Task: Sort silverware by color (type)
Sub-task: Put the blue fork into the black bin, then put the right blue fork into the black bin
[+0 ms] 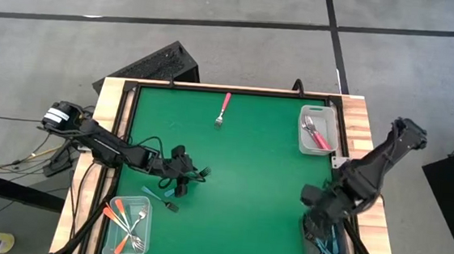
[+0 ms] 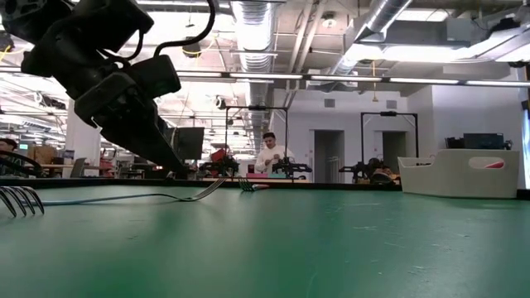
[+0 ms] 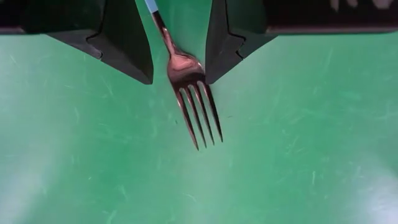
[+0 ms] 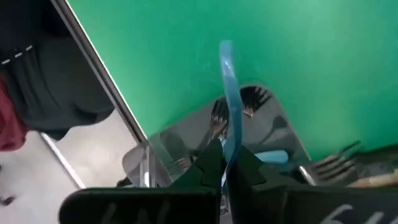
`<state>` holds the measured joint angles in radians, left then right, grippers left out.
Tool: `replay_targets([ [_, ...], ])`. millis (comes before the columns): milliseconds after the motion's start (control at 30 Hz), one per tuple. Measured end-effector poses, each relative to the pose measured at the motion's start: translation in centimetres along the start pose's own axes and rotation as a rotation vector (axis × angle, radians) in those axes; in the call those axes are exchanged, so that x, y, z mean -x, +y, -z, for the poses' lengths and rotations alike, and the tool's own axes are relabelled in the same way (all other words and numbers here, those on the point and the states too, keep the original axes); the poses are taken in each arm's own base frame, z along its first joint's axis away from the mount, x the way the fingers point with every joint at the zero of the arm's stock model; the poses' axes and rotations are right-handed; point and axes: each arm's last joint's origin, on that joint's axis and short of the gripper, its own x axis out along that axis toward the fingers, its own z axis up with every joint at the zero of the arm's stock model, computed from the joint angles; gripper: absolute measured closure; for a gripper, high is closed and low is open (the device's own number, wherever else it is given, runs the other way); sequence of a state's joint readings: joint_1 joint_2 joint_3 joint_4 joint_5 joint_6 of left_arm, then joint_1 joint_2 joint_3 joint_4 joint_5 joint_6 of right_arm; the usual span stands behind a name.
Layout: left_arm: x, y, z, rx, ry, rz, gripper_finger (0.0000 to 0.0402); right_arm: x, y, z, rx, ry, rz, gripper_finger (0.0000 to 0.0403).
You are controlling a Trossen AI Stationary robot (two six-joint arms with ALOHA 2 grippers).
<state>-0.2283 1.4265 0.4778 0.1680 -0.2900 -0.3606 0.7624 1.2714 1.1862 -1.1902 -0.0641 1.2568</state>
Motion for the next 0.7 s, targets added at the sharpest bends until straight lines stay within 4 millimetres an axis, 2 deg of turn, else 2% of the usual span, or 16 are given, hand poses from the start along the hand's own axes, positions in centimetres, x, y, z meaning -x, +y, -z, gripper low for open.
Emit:
replay_targets([
  [167, 0.0, 0.2, 0.0, -0.027, -0.022, -0.067, 0.0269, -1.3, 1.6, 1.1, 0.018, -0.045, 0.000, 0.0358],
  [400, 0.0, 0.2, -0.1, -0.050, -0.027, -0.084, 0.0269, -4.5, 3.4, 2.3, 0.010, 0.110, 0.049, 0.0347],
  [533, 0.0, 0.2, 0.0, -0.048, -0.024, -0.083, 0.0269, -5.7, 3.6, 2.1, -0.011, 0.141, 0.105, 0.0336],
  [700, 0.0, 0.2, 0.0, -0.047, -0.023, -0.080, 0.0269, -5.8, 2.9, 1.1, -0.052, 0.124, 0.168, 0.0316],
])
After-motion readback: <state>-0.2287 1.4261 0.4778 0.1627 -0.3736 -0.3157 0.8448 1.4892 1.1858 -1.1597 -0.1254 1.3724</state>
